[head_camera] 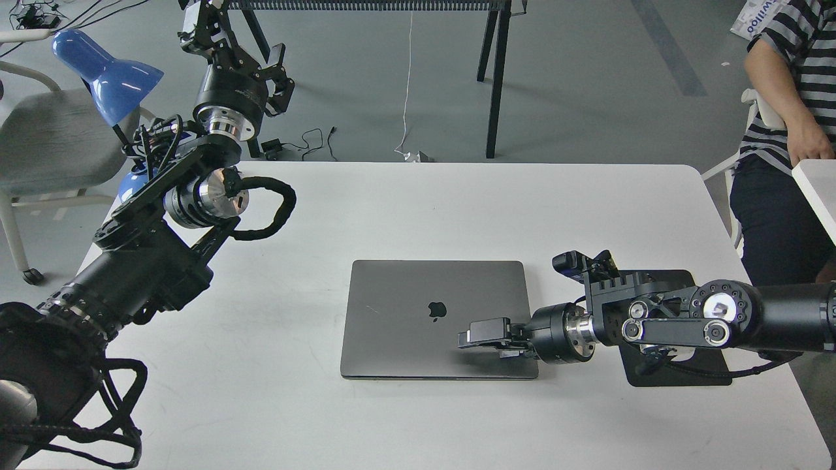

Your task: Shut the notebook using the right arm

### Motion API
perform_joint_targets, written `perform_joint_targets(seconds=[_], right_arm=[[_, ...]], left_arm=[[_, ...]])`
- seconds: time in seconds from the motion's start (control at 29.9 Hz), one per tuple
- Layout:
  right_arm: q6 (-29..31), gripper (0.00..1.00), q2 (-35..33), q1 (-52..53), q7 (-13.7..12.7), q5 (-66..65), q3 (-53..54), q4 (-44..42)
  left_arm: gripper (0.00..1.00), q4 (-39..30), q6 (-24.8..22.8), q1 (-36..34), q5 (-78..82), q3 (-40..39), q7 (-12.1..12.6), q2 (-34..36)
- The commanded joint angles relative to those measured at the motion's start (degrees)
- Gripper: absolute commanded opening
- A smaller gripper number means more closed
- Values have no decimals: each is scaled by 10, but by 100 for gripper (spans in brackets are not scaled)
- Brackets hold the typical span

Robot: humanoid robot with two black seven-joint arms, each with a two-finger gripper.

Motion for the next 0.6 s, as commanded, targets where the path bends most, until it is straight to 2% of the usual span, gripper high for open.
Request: perform_joint_targets(seconds=[0.0, 0.33, 0.44, 0.57], right_arm=[[-9, 100, 3, -5, -1, -11, 0, -3], [-10, 100, -25, 35, 4, -9, 29, 6], [-11, 100, -43, 38, 5, -9, 103, 6], [-16, 100, -57, 19, 4, -6, 276, -14]], left_arm=[[100, 0, 0, 0, -1, 0, 0, 0], [100, 0, 0, 0, 0, 0, 0, 0], [100, 0, 0, 0, 0, 0, 0, -1], [100, 0, 0, 0, 0, 0, 0, 0]])
